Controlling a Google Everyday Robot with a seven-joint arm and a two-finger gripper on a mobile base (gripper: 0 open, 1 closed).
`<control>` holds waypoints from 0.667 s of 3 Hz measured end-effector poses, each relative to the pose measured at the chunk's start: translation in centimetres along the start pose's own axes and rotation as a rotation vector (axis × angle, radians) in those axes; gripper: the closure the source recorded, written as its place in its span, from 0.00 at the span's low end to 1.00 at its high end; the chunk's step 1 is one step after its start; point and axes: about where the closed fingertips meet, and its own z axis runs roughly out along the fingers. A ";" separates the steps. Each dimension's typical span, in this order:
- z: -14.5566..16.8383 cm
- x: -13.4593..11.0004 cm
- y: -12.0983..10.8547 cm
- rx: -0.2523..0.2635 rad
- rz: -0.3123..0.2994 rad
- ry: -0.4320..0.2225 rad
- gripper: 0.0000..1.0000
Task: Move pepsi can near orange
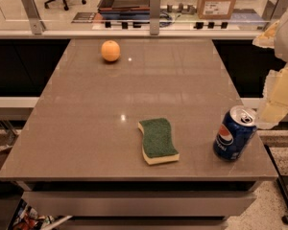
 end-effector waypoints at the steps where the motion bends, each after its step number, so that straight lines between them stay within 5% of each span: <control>1: 0.0 0.0 0.0 0.000 0.000 0.000 0.00; 2: -0.2 0.0 0.0 0.005 -0.001 -0.015 0.00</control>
Offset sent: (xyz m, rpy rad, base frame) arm -0.0017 -0.0013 -0.0008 0.0301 0.0000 0.0104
